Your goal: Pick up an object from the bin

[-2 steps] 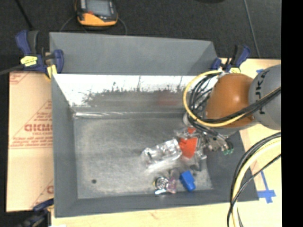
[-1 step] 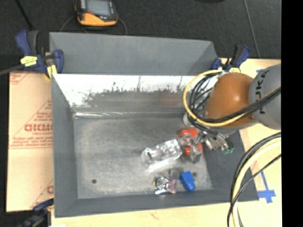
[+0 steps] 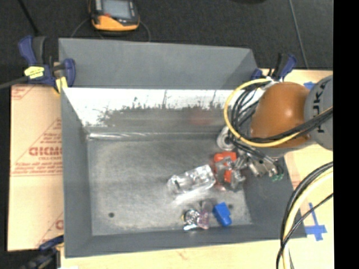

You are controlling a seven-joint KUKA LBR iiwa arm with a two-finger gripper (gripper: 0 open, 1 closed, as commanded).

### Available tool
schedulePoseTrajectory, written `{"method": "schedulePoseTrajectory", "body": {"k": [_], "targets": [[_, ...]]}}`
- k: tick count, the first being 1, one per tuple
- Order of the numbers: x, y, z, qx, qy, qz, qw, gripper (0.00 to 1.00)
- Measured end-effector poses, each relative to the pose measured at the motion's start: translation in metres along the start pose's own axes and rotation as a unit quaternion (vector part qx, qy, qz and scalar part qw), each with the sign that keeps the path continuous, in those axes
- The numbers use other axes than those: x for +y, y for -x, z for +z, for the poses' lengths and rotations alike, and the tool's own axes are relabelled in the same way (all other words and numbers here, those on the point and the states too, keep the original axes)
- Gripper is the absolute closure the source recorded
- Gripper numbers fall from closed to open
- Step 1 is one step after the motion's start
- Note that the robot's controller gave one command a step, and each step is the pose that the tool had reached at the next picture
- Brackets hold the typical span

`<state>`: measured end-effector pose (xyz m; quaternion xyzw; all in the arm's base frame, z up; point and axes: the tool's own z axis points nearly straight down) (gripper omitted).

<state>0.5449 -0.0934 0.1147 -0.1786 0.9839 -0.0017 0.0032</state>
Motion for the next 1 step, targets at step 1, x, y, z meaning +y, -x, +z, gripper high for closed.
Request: {"method": "schedulePoseTrajectory", "body": {"k": [1], "targets": [[0.0005, -0.0001, 0.0014, 0.0008, 0.001, -0.001, 1.0000, 0.00]]}}
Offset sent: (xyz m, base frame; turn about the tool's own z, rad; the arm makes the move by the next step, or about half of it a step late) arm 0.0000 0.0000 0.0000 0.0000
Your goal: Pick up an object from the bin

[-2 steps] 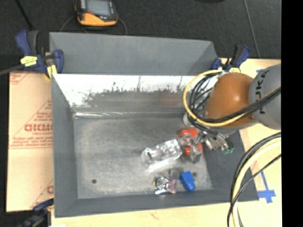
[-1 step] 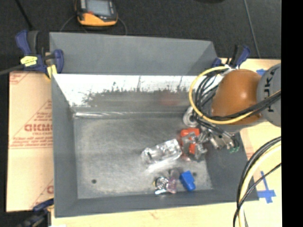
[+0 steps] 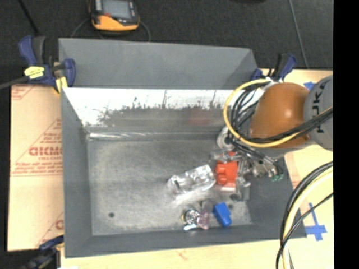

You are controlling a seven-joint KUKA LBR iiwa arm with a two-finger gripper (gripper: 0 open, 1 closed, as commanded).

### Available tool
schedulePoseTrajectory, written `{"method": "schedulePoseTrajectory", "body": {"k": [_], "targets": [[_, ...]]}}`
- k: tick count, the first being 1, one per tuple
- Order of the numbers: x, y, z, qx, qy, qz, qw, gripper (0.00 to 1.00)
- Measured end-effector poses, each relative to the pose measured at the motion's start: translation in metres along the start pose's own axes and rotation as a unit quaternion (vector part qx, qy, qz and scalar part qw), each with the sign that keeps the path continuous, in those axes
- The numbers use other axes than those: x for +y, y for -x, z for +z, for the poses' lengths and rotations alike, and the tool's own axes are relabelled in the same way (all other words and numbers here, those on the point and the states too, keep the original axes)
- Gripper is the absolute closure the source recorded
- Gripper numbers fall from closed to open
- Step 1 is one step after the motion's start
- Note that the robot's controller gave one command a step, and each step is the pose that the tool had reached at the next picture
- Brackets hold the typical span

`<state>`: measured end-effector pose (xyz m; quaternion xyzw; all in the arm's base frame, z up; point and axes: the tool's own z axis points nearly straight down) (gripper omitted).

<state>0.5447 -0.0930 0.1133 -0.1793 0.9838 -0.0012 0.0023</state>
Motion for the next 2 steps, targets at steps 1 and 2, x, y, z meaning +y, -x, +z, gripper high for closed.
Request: {"method": "schedulePoseTrajectory", "body": {"k": [1, 2], "targets": [[-0.0155, 0.0300, 0.0421, -0.0028, 0.000, 0.090, 0.9959, 0.00], [-0.0158, 0.0298, 0.0416, -0.0026, -0.001, 0.089, 0.9960, 1.00]]}}
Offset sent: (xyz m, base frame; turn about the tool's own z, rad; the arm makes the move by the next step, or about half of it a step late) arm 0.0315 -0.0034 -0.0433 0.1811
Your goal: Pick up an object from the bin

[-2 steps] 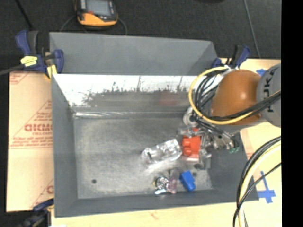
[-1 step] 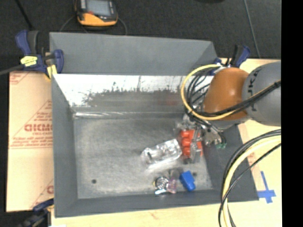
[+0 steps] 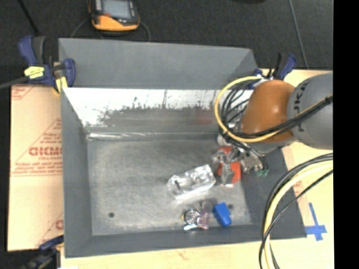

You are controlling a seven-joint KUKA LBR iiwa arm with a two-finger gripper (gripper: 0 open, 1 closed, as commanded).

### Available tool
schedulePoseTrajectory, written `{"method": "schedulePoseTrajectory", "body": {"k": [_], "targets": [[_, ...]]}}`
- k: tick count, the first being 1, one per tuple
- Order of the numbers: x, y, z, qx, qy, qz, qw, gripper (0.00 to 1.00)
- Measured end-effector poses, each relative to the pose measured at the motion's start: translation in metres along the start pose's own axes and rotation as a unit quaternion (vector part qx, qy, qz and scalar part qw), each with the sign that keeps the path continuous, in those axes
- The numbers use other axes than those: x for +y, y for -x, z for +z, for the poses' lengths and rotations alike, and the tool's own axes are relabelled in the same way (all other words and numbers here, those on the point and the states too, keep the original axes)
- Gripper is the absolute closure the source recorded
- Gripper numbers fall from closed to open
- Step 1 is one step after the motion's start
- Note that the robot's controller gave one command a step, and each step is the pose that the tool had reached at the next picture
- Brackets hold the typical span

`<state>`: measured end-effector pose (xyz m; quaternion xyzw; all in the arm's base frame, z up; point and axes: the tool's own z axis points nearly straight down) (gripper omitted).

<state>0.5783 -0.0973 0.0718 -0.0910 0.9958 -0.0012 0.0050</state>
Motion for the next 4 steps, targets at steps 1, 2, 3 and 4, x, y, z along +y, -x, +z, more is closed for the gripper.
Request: {"method": "schedulePoseTrajectory", "body": {"k": [1, 2, 3, 4], "targets": [[0.000, 0.000, 0.000, -0.0001, 0.000, 0.000, 1.0000, 0.00], [0.000, 0.000, 0.000, 0.0001, 0.000, -0.001, 1.0000, 1.00], [-0.009, 0.003, -0.100, -0.0012, -0.001, -0.002, 1.0000, 1.00], [-0.008, 0.001, -0.095, 0.0028, 0.001, -0.001, 1.0000, 0.00]]}}
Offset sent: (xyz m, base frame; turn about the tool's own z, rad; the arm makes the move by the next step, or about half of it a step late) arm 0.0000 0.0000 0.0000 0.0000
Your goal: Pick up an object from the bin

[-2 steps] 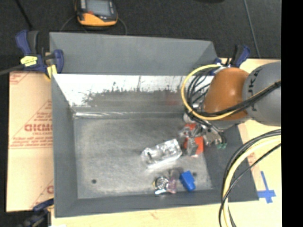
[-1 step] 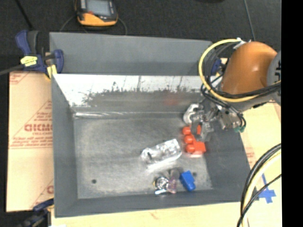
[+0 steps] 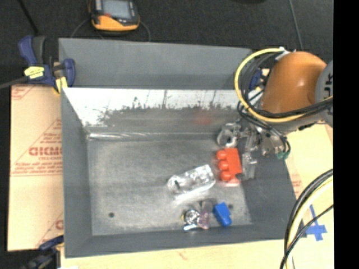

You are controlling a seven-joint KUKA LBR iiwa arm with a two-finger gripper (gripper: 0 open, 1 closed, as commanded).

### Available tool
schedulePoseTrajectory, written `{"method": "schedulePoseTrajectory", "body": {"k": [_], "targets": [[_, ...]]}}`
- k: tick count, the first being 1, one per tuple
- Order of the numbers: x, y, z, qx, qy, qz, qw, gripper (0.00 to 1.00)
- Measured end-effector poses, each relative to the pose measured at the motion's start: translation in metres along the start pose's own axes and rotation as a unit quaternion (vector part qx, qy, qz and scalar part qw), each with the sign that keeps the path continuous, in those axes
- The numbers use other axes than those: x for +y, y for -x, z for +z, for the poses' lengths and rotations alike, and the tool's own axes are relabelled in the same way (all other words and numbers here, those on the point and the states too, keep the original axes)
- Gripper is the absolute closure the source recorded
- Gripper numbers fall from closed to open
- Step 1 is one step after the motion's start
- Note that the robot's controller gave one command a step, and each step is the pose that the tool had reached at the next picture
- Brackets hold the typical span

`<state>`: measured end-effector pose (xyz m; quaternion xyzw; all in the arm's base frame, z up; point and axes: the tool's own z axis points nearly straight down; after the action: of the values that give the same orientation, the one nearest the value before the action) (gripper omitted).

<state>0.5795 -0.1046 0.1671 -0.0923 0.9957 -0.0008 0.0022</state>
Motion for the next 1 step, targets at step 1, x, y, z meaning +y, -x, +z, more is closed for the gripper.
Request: {"method": "schedulePoseTrajectory", "body": {"k": [1], "targets": [[0.0617, 0.0030, 0.0920, 0.0035, 0.003, -0.052, 0.9986, 0.00]]}}
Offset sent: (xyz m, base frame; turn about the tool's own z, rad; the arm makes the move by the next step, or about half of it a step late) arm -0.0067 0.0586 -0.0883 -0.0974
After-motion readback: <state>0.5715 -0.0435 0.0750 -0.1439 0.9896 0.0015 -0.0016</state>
